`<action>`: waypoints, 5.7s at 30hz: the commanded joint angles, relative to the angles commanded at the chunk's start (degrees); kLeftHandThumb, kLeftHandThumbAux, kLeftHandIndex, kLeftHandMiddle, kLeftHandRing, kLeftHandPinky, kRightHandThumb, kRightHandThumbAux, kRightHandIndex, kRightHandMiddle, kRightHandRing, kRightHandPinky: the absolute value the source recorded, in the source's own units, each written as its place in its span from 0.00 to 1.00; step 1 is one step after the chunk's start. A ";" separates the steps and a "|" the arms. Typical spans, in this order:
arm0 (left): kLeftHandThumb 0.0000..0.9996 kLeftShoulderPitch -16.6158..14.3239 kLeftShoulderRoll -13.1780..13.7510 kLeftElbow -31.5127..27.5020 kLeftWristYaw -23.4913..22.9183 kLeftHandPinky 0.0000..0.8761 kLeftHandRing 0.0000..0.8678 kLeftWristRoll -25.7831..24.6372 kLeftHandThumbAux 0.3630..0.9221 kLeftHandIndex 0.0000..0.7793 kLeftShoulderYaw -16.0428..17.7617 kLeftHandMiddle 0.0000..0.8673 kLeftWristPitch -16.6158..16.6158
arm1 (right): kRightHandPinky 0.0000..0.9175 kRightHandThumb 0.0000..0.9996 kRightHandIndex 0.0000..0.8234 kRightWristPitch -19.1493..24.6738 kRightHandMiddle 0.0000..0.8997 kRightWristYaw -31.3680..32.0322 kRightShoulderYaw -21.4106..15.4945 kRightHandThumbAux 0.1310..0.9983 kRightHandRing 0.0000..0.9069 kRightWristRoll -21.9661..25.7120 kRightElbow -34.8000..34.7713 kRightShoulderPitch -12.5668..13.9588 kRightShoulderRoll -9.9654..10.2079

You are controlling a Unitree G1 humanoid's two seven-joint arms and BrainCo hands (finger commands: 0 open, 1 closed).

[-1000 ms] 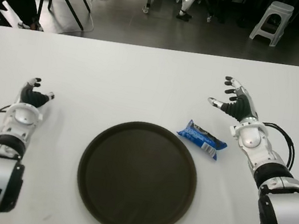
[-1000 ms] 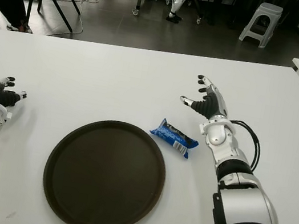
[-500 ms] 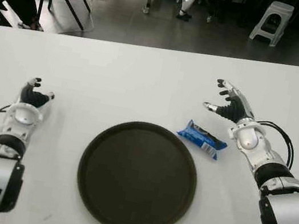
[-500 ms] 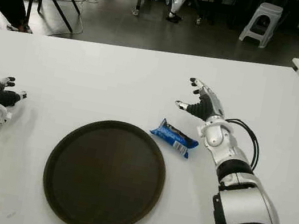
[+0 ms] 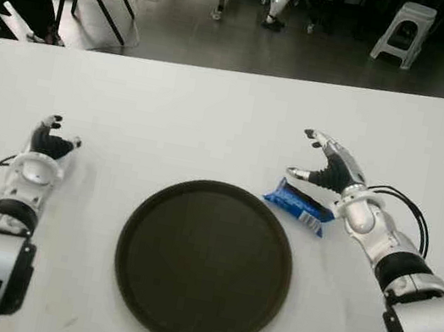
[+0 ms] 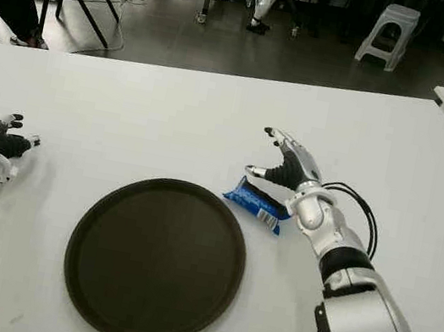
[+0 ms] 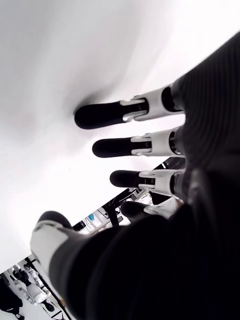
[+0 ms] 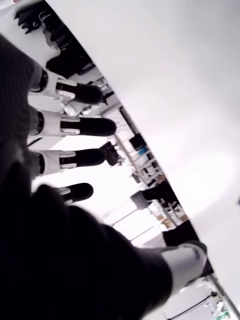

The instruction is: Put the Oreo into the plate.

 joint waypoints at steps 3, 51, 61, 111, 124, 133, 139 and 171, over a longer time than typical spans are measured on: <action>0.22 -0.01 0.03 0.03 0.17 0.24 0.20 0.26 0.66 0.05 -0.27 0.15 0.13 | 0.11 0.16 0.09 0.45 0.16 0.00 0.50 0.59 0.15 -0.28 -0.53 0.40 0.03; 0.21 -0.24 0.09 -0.09 -0.69 0.24 0.21 0.37 0.68 0.06 0.04 0.15 -0.01 | 0.11 0.19 0.04 19.90 0.14 3.77 3.24 0.57 0.14 -4.91 -23.96 11.80 -2.28; 0.22 -0.29 -0.01 -0.18 -0.75 0.23 0.20 0.26 0.69 0.05 0.05 0.14 -0.01 | 0.05 0.17 0.04 21.04 0.12 5.35 1.53 0.55 0.10 -4.81 -25.15 9.03 -5.34; 0.24 -0.36 -0.55 -0.35 -0.38 0.20 0.18 -0.27 0.69 0.06 0.42 0.15 0.19 | 0.06 0.19 0.04 21.43 0.13 -3.50 -2.07 0.55 0.11 -5.62 -28.14 4.36 -8.41; 0.26 -0.46 -0.98 -0.35 -0.43 0.23 0.20 -0.81 0.66 0.06 0.97 0.16 0.09 | 0.07 0.17 0.01 29.39 0.14 1.34 -3.04 0.54 0.13 -6.72 -45.39 15.07 -6.53; 0.25 -0.66 -0.99 -0.29 -0.32 0.19 0.18 -0.56 0.65 0.05 0.92 0.14 0.40 | 0.06 0.11 0.00 34.90 0.05 5.42 -2.10 0.49 0.06 -9.85 -52.81 17.99 -7.07; 0.23 -0.64 -0.88 -0.31 0.00 0.20 0.19 0.11 0.66 0.05 0.23 0.15 0.34 | 0.04 0.09 0.00 39.37 0.01 9.94 -1.62 0.47 0.01 -12.41 -60.78 21.29 -7.68; 0.20 -0.91 -1.13 -0.41 -0.83 0.21 0.18 -0.42 0.66 0.04 0.34 0.13 0.54 | 0.05 0.04 0.00 49.20 0.00 28.86 -0.20 0.43 0.00 -20.47 -75.63 29.17 -10.78</action>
